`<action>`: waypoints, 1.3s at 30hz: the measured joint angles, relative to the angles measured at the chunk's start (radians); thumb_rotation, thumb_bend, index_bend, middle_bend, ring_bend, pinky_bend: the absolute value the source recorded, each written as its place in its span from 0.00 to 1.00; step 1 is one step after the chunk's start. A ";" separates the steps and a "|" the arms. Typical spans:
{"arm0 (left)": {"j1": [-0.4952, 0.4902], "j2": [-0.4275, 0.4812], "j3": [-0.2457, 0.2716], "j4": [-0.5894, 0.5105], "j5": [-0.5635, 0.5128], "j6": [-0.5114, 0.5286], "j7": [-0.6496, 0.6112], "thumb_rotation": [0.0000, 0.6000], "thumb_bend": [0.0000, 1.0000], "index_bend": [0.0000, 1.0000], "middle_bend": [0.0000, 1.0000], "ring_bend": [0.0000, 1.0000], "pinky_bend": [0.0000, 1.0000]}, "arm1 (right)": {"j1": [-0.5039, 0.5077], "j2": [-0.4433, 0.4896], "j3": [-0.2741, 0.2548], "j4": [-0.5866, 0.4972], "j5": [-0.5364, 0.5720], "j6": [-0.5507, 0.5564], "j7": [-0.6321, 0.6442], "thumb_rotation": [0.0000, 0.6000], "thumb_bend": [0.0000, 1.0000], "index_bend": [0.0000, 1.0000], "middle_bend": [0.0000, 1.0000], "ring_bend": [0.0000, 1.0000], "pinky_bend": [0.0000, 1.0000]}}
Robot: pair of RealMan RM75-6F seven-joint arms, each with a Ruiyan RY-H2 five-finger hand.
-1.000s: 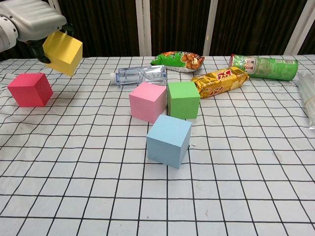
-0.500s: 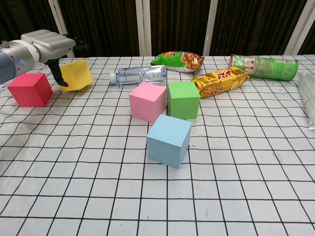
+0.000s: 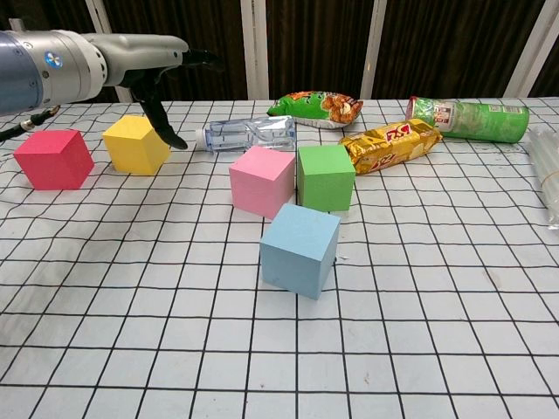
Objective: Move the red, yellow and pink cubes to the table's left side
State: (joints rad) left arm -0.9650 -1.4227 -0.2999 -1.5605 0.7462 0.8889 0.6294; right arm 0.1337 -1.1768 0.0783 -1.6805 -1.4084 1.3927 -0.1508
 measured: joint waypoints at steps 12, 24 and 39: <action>-0.164 -0.075 0.057 0.001 -0.300 0.019 0.222 1.00 0.00 0.01 0.00 0.00 0.10 | -0.012 0.017 0.003 0.001 -0.003 0.018 0.037 1.00 0.06 0.12 0.03 0.11 0.00; -0.238 -0.274 0.077 0.226 -0.240 -0.017 0.187 1.00 0.00 0.04 0.07 0.00 0.10 | -0.016 0.024 0.010 0.004 0.012 0.019 0.047 1.00 0.06 0.12 0.03 0.11 0.00; -0.265 -0.398 0.113 0.371 -0.101 0.056 0.205 1.00 0.19 0.48 0.61 0.27 0.21 | -0.022 0.037 0.008 0.004 0.012 0.020 0.068 1.00 0.06 0.12 0.03 0.12 0.00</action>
State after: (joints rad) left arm -1.2298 -1.8207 -0.1869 -1.1895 0.6457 0.9451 0.8342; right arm 0.1117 -1.1397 0.0863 -1.6769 -1.3967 1.4123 -0.0829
